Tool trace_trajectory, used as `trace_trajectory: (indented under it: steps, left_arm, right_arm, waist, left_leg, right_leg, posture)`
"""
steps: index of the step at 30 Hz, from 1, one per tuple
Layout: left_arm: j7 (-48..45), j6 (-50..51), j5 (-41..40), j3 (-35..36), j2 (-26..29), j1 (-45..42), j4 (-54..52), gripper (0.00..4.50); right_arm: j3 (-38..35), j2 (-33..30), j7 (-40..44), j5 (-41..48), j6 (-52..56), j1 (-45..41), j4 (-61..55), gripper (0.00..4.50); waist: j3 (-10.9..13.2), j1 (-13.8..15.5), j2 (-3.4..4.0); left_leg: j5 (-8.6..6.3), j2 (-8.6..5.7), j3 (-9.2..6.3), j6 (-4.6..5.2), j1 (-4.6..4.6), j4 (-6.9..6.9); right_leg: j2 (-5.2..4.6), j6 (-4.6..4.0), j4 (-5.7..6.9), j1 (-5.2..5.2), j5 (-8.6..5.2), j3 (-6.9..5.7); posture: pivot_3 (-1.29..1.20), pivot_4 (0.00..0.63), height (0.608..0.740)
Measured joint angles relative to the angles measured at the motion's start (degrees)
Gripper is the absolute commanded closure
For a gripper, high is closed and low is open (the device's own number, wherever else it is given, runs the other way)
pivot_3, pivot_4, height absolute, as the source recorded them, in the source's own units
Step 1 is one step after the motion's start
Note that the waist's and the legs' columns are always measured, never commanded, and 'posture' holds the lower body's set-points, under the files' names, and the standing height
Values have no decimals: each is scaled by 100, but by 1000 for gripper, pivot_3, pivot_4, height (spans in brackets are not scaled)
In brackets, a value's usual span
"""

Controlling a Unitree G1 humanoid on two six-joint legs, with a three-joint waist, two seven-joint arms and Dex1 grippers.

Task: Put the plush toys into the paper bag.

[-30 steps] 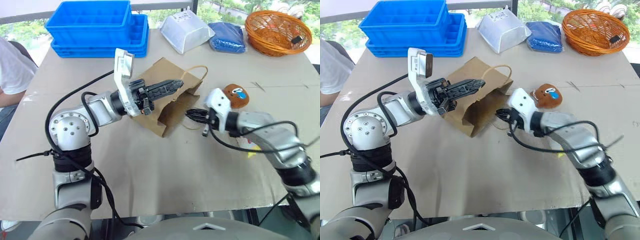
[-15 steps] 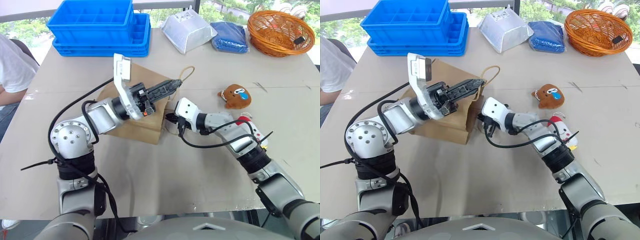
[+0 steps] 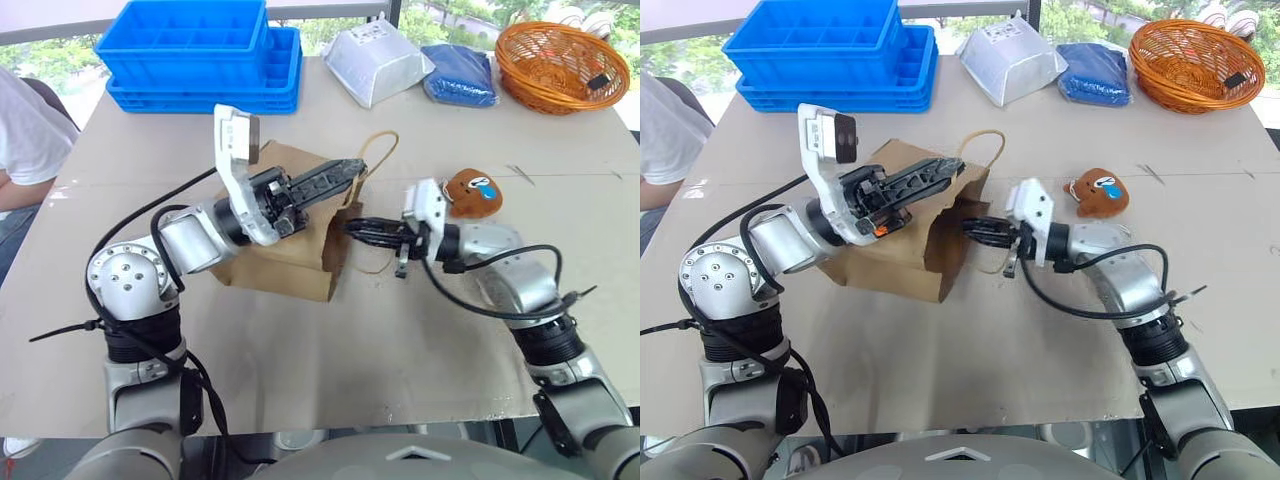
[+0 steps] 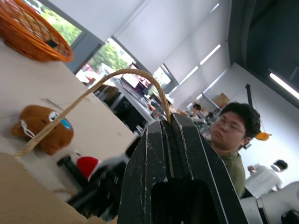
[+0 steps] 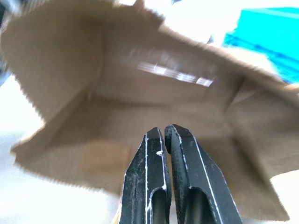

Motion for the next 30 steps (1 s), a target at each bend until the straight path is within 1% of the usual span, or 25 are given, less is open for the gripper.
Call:
trace_trajectory:
  steps: [3,4,6,10,14,16,18,23,24,26,30]
  left_arm:
    - [-105,-3,21,-145,0,-4,5,4500]
    - [-173,-4,41,-190,3,-8,29,4500]
    - [-245,-12,87,-186,41,-17,123,4500]
    - [-395,-15,241,-187,128,-21,187,4500]
    - [-485,-15,286,-187,151,-12,190,4500]
    - [-543,-15,329,-188,157,37,190,4500]
    - [-578,-15,348,-189,159,50,189,4500]
    - [-630,-14,363,-232,153,59,183,4500]
    - [-633,-14,363,-232,157,65,183,4500]
    - [-634,-14,364,-209,174,84,187,4500]
    - [-473,-90,243,-164,125,80,242,4500]
  right_arm:
    - [-254,-188,-33,494,634,101,-313,4474]
    - [-379,-489,6,695,956,206,-549,4474]
    - [-548,-866,59,837,1228,363,-756,4474]
    - [-860,-1408,112,1058,1635,724,-1052,4474]
    - [-1075,-1708,112,1141,1743,887,-1244,4474]
    - [-1346,-1686,7,1462,1930,847,-1402,4474]
    - [-1411,-1608,-75,1643,2010,715,-1496,4474]
    - [-1398,-786,-548,2129,2130,-55,-1498,4474]
    - [-1398,-784,-568,2159,2136,-65,-1493,4474]
    - [-1355,-569,-577,2119,2035,-100,-1288,4474]
    - [-930,-411,-350,1738,1709,106,-839,4474]
  waist:
    - [1,8,1]
    - [1,26,1]
    - [1,35,1]
    - [1,10,1]
    - [1,3,1]
    - [1,0,1]
    - [1,-3,1]
    - [1,7,2]
    - [1,21,1]
    - [0,38,0]
    - [0,32,1]
  left_leg:
    - [0,1,-4,0,0,-2]
    - [0,-1,-6,0,-5,-2]
    - [0,-2,-4,1,-6,-1]
    - [-12,-2,5,22,-1,-2]
    - [-12,3,7,22,2,-2]
    - [-12,6,11,23,3,-2]
    - [-12,9,12,23,4,-2]
    - [-11,13,10,19,3,-2]
    - [-10,13,7,18,2,-2]
    - [-1,11,4,2,-5,-1]
    - [-1,11,5,2,-5,-2]
  right_leg:
    - [19,-1,1,0,-1,1]
    - [18,-1,-1,0,-1,0]
    - [17,0,-7,2,-1,-2]
    - [25,1,-8,2,-2,-2]
    - [39,0,-8,2,-2,2]
    - [43,0,-8,1,-2,8]
    - [47,0,-8,1,-2,9]
    - [51,0,-8,0,-2,10]
    - [50,0,-9,1,-2,8]
    - [47,0,-14,2,-2,6]
    - [42,0,-13,0,-2,7]
  posture:
    - [0,150,740]
    - [0,150,740]
    - [0,150,740]
    - [0,150,740]
    - [0,150,740]
    - [0,150,740]
    - [0,150,740]
    - [0,150,740]
    - [0,150,740]
    - [0,150,740]
    - [0,150,740]
